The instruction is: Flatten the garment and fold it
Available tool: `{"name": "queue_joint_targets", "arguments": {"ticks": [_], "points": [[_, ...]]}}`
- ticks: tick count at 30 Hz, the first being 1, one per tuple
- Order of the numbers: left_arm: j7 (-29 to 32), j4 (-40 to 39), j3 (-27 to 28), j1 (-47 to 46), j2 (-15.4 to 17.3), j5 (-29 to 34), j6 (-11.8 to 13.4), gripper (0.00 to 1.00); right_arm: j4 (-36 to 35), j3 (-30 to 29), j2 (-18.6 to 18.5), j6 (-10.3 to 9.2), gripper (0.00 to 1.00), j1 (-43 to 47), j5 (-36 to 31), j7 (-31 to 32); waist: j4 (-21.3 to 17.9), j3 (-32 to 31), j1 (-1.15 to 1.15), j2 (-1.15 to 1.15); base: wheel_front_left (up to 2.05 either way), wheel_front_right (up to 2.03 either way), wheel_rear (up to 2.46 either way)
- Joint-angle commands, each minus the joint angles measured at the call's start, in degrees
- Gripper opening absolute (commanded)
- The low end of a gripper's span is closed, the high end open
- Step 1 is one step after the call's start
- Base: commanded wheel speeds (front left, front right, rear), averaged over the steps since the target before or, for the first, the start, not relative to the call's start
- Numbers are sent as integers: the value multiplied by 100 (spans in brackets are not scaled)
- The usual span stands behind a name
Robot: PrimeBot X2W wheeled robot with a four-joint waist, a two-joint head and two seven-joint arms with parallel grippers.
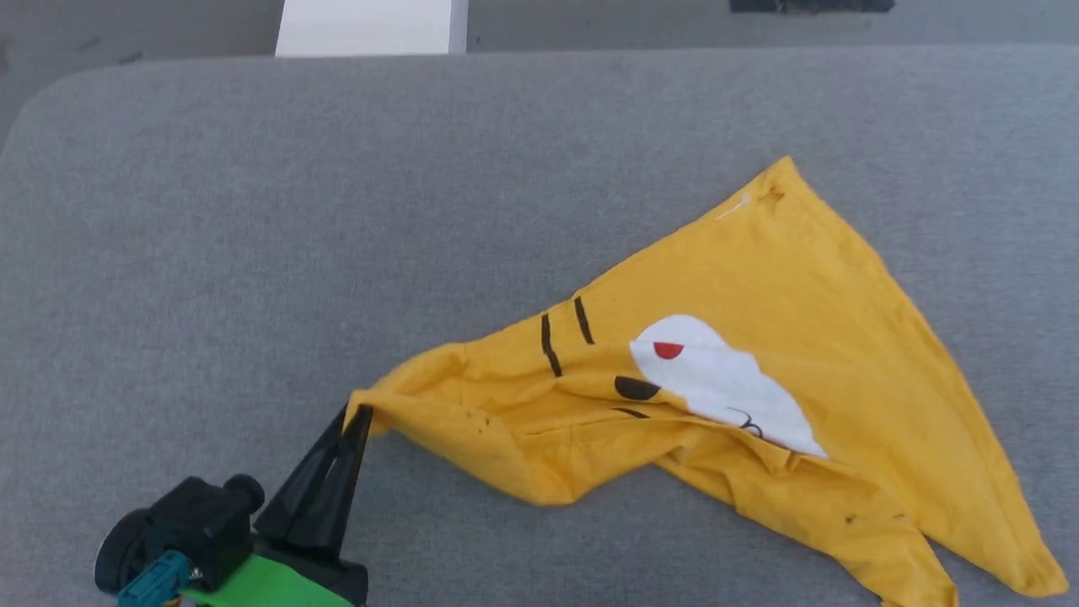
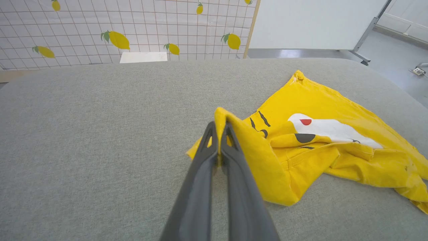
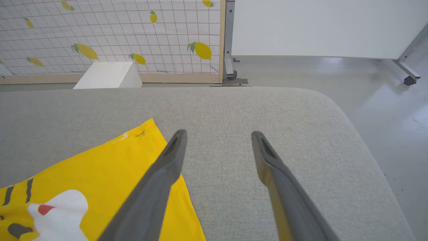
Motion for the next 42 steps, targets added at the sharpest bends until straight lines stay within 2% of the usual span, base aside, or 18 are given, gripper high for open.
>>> {"name": "queue_joint_targets", "arguments": {"ticks": [1, 5, 9, 15, 23, 24, 25, 26, 29, 33, 39, 42], "points": [[-34, -43, 3, -165, -20, 97, -49, 0, 188, 195, -151, -8, 100, -438, -119, 75, 356, 577, 1, 0, 0, 0, 0], [-42, -100, -36, -391, -29, 196, -98, 0, 951, 744, -352, -8, 100, -1463, -325, 251, 585, 968, 1, 0, 0, 0, 0], [-58, -90, -136, -577, -118, 199, -173, 0, 1716, 1177, -297, -8, 100, -2136, -525, 443, 813, 1213, 1, 0, 0, 0, 0], [-127, 37, -232, -743, -248, 180, -231, 0, 2335, 1604, -311, -8, 100, -2437, -714, 667, 1052, 1416, 1, 0, 0, 0, 0], [-237, 177, -256, -801, -314, 134, -270, 0, 2662, 1730, -464, -8, 100, -2482, -776, 580, 1189, 1601, 1, 0, 0, 0, 0], [-244, 195, -262, -805, -318, 130, -275, 0, 2702, 1770, -458, -8, 96, -2478, -753, 590, 1190, 1615, 1, 0, 0, 0, 0], [-249, 209, -267, -809, -321, 126, -280, 0, 2731, 1817, -458, -8, 45, -2468, -721, 613, 1188, 1621, 1, 0, 0, 0, 0], [-253, 225, -271, -815, -324, 120, -284, 0, 2767, 1864, -458, -8, 0, -2453, -674, 663, 1182, 1623, 1, 0, 0, 0, 0], [-250, 269, -264, -828, -312, 111, -288, 0, 2817, 2002, -491, -8, 0, -2420, -542, 832, 1145, 1595, 1, 0, 0, 0, 0], [-255, 342, -233, -842, -274, 114, -286, 0, 2819, 1960, -481, -8, 0, -2412, -501, 704, 1025, 1446, 1, 0, 0, 0, 0], [-593, 554, -79, -1148, -171, 328, -385, 0, 2696, 1732, -257, -8, 0, -2279, -342, -17, 722, 977, 1, 0, 0, 0, 0], [-1089, 737, 138, -1524, -115, 613, -421, 0, 2536, 1578, -66, -8, 0, -2152, -231, -503, 526, 627, 1, 0, 0, 0, 0]]}}
